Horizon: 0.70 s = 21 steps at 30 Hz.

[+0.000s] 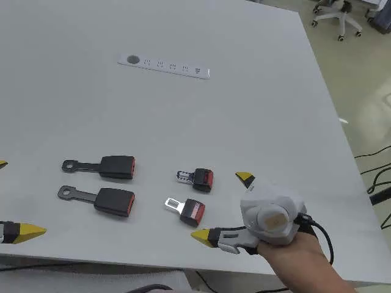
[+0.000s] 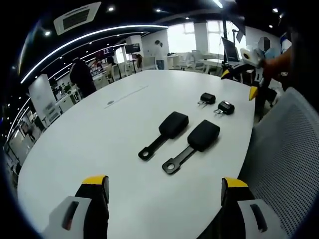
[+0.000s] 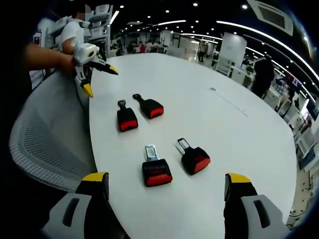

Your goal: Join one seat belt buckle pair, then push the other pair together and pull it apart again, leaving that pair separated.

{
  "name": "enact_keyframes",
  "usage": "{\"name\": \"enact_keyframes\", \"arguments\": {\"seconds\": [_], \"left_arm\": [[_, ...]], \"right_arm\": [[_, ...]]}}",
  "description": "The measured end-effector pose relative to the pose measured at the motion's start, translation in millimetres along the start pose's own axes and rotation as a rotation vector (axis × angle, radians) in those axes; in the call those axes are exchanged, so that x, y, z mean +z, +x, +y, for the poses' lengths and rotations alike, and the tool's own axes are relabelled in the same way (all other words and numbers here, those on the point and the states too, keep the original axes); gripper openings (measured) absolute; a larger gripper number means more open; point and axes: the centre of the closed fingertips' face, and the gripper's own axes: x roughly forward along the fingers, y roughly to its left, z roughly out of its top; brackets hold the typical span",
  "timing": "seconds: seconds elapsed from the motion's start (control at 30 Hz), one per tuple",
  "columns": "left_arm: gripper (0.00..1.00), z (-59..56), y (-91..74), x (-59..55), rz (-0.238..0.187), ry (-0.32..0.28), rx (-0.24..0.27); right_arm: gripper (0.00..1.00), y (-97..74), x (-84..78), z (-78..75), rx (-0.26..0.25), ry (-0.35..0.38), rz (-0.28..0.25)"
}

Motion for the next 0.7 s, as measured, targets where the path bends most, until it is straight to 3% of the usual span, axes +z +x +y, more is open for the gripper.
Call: {"name": "enact_keyframes", "arguments": {"seconds": [0.33,0.7], "left_arm": [[0.97,-6.2,0.8,2.9,0.008,0.000,-0.007],[0.98,-4.7,2.6,-2.4,0.025,0.000,-0.010]], "right_arm": [[0.96,0.4,-3.3,-0.5,-0.009,0.012,0.008],[0.96,1.0,-1.2,-1.9,-0.012,0.019,0.002]]}}
